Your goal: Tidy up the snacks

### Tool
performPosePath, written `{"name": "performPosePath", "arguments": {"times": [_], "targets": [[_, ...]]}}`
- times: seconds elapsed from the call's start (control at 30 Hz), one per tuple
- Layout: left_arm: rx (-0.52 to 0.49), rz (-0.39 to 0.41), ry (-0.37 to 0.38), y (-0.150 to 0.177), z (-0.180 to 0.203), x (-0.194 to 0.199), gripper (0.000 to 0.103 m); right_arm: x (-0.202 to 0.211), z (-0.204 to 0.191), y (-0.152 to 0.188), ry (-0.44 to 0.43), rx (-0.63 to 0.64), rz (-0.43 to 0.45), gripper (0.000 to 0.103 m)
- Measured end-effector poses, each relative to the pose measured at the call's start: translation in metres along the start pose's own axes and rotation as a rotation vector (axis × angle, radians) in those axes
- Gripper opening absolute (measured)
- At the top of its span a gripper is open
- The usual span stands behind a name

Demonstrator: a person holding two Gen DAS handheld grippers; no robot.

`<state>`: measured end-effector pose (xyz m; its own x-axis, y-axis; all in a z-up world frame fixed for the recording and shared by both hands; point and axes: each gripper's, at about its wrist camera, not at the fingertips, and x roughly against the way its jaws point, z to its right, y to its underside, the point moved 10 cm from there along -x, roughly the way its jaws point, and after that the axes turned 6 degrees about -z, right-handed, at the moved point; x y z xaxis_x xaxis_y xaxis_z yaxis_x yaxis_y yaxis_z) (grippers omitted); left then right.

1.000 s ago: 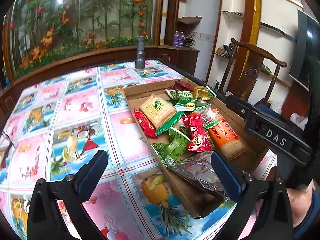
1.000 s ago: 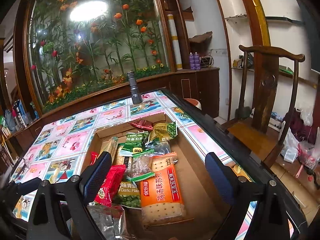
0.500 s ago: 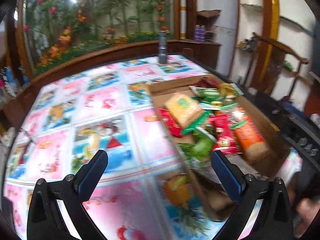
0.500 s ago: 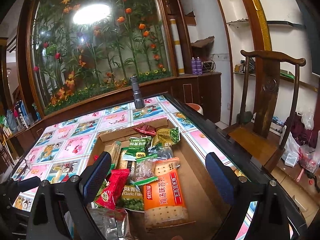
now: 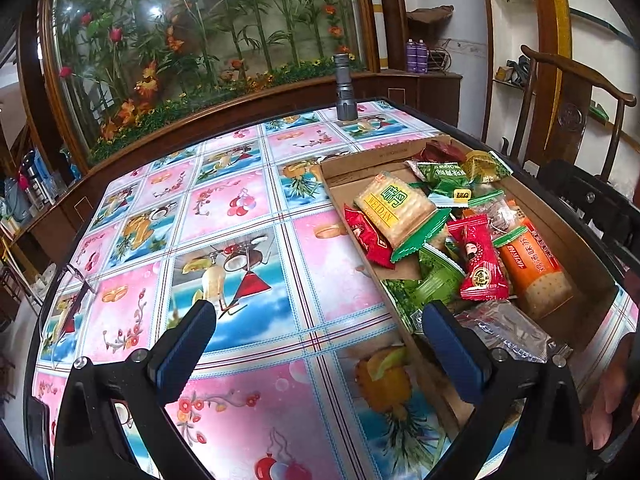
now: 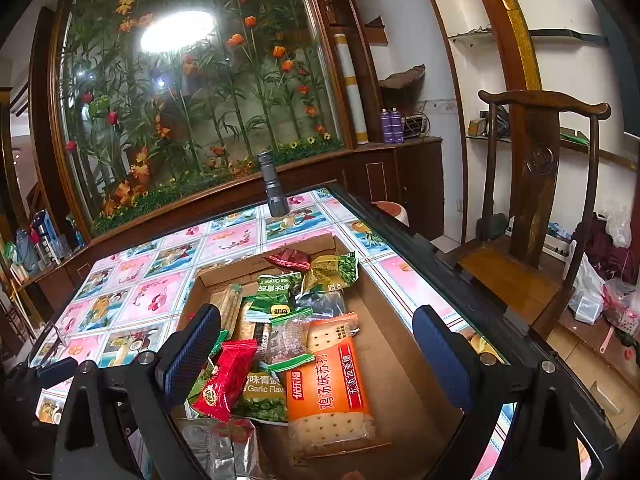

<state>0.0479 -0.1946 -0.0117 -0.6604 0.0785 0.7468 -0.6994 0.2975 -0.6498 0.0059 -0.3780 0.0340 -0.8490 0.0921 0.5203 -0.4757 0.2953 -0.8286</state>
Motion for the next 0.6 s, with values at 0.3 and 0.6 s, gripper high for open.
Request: {"name": "performPosePath", "arguments": {"times": [0.3,0.6], "targets": [[-0.004,0.003,-0.012,0.0002,0.0,0.0003,0.102,0.0009,-0.002,-0.0006,0.006,0.014,0.006,0.098],[-0.014,0.009,-0.019,-0.0003,0.002,0.0029,0.102,0.0019,-0.0032,-0.0005,0.006,0.014,0.01,0.099]]}}
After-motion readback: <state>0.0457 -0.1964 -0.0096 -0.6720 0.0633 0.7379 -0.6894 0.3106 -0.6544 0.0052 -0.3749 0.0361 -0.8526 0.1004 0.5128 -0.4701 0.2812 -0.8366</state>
